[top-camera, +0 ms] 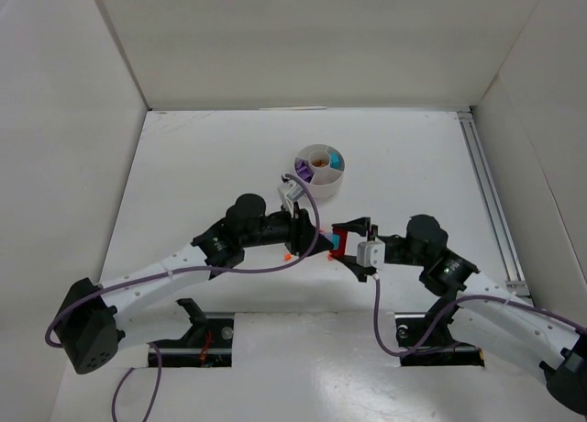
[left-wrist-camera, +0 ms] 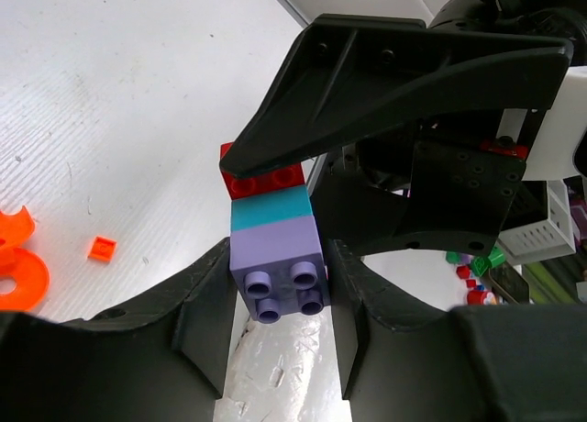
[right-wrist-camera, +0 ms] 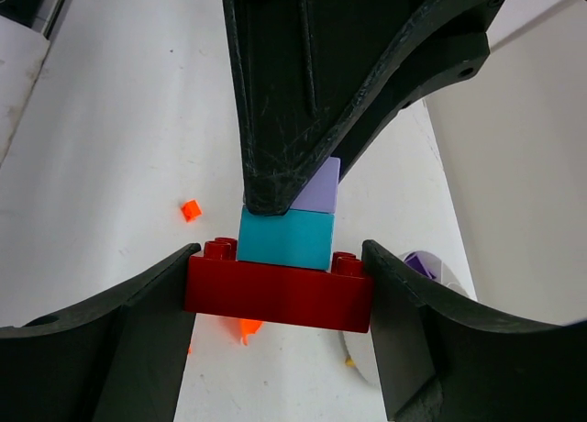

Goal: Sort the legos into containers by color

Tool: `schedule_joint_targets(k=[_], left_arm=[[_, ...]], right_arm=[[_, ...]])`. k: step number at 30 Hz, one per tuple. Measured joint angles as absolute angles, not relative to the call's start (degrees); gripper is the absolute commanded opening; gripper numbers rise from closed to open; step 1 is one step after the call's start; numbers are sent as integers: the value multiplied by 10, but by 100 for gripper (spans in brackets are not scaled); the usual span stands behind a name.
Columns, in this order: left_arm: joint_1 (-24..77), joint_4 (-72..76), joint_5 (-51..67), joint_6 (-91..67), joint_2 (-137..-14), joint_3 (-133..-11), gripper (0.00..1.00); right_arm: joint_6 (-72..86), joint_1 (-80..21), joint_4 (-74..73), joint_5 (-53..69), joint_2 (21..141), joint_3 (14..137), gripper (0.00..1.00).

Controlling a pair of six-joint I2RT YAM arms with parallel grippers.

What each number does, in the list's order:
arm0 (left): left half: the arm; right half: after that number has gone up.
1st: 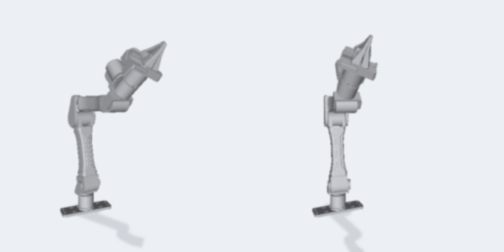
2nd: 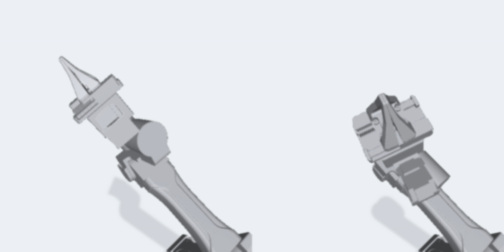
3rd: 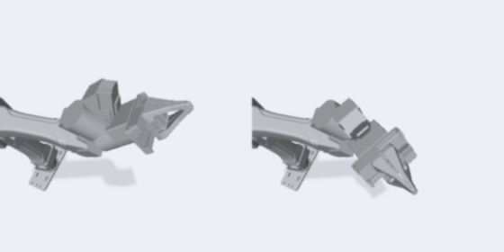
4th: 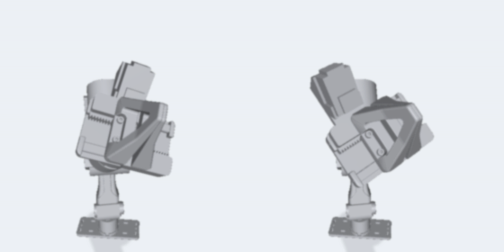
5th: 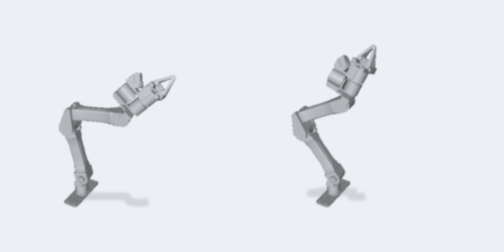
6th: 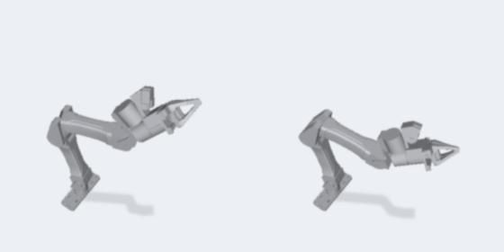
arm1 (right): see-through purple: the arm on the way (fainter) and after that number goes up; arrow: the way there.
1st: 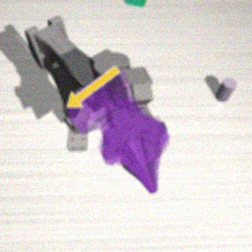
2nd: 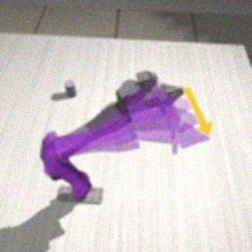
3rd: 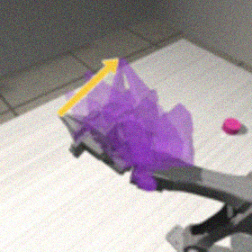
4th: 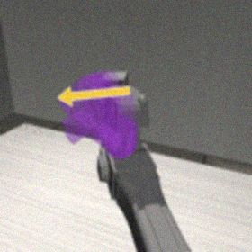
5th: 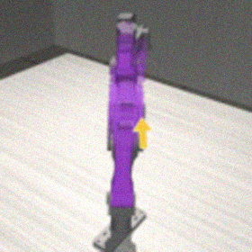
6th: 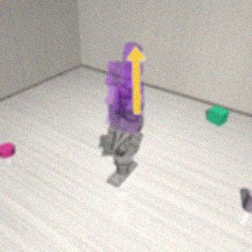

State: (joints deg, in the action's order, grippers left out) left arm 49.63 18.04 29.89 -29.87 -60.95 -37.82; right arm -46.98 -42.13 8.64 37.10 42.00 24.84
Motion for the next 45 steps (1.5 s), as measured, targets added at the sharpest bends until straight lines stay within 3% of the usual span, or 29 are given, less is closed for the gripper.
schedule_joint_targets(k=[15, 27, 45], left_arm=[[432, 151, 292, -296, -555, -364, 10], [377, 69, 204, -305, -636, -376, 8], [371, -12, 77, -310, -654, -434, 9]], right_arm=[[-460, -394, 61, 288, 410, 249, 33], [-431, -331, 35, 202, 492, 263, 35], [-455, -278, 28, 214, 712, 495, 40]])
